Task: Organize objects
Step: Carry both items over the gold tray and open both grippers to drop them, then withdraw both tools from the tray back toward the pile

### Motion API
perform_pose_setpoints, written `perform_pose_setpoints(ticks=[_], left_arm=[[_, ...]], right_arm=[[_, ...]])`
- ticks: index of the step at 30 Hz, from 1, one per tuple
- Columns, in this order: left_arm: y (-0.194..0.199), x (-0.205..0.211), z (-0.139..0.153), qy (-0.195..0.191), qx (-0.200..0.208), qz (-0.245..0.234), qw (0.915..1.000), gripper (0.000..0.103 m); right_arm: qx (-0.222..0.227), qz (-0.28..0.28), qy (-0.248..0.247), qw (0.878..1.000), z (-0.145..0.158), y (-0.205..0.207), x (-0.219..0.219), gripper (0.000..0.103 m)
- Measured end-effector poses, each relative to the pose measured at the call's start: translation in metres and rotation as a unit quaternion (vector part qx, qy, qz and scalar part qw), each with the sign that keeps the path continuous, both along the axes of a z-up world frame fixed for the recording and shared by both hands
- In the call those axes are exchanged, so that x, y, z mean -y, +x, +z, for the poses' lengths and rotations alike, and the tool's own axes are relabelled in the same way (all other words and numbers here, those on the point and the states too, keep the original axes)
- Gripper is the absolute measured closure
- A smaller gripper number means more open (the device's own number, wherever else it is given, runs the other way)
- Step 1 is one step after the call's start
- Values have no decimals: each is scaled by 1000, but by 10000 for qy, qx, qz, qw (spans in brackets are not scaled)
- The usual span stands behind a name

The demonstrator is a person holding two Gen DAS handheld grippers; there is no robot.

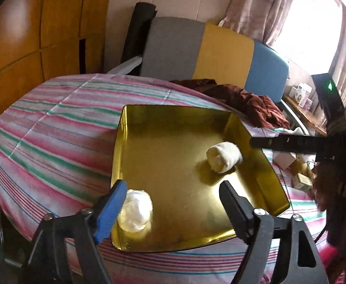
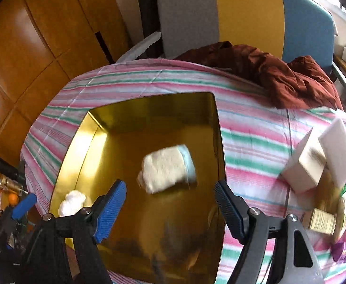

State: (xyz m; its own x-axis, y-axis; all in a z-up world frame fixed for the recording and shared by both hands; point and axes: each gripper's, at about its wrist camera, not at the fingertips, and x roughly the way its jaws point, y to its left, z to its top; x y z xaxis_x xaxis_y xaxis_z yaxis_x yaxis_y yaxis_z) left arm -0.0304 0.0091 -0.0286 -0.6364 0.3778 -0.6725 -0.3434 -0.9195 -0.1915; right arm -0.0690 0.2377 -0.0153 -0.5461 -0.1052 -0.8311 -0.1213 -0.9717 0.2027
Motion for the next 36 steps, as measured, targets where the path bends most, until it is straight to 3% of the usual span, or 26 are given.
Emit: perform_pose_setpoints(ticks=[25,36], left_arm=[[19,-16,24,-412,-360,107,9984,12],[29,-21,36,-749,-785,194,9939,9]], right_arm=[[-458,-118,562,9973,3,57,20,24],[-590,-260,650,9958,7,70,14,24]])
